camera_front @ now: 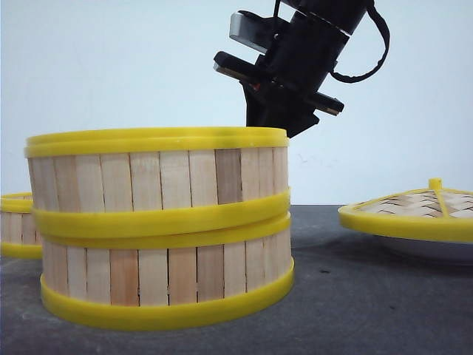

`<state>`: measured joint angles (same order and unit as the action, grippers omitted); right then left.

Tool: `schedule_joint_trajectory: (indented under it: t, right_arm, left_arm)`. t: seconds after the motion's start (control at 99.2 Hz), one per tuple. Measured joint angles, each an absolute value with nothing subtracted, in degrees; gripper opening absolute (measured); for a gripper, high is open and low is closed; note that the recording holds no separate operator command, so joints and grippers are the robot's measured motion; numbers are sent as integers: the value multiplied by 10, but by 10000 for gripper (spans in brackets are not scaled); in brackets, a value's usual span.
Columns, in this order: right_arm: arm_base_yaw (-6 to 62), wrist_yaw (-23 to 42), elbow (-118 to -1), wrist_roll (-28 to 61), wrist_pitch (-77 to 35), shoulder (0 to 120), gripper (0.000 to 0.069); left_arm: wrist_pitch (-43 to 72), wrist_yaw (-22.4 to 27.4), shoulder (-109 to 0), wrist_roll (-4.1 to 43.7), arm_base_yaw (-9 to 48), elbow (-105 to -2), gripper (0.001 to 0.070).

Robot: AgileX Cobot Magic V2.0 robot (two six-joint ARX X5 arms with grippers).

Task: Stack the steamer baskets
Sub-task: 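Lower the held basket onto the nearest bun-filled basket, then open the right gripper and raise it away from the stack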

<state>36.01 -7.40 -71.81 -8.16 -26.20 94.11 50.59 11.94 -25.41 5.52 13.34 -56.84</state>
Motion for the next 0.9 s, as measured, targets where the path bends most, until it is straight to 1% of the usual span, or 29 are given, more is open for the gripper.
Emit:
schedule_joint_trajectory:
  t: [0.182, 0.353, 0.676, 0.706, 0.736, 0.837, 0.897]
  right_arm:
    - [359, -71, -718, -81, -266, 942, 34]
    - [357, -44, -719, -80, -277, 950, 31]
    - [352, -43, -725, -80, -281, 963, 35]
    - [352, -43, -725, -80, -281, 964, 56]
    - [352, -40, -725, -80, -282, 966, 98]
    - [352, -34, -725, -82, -282, 974, 275]
    - [349, -34, -725, -82, -283, 974, 333]
  left_arm:
    - [506, 119, -254, 55, 133, -568, 421]
    - [506, 119, -254, 55, 133, -568, 421]
    - [507, 119, -254, 55, 134, -568, 421]
    - [507, 119, -254, 55, 134, -568, 421]
    - [507, 119, -254, 55, 134, -568, 421]
    - [507, 119, -254, 55, 134, -568, 421]
    - [507, 119, -254, 55, 134, -568, 421]
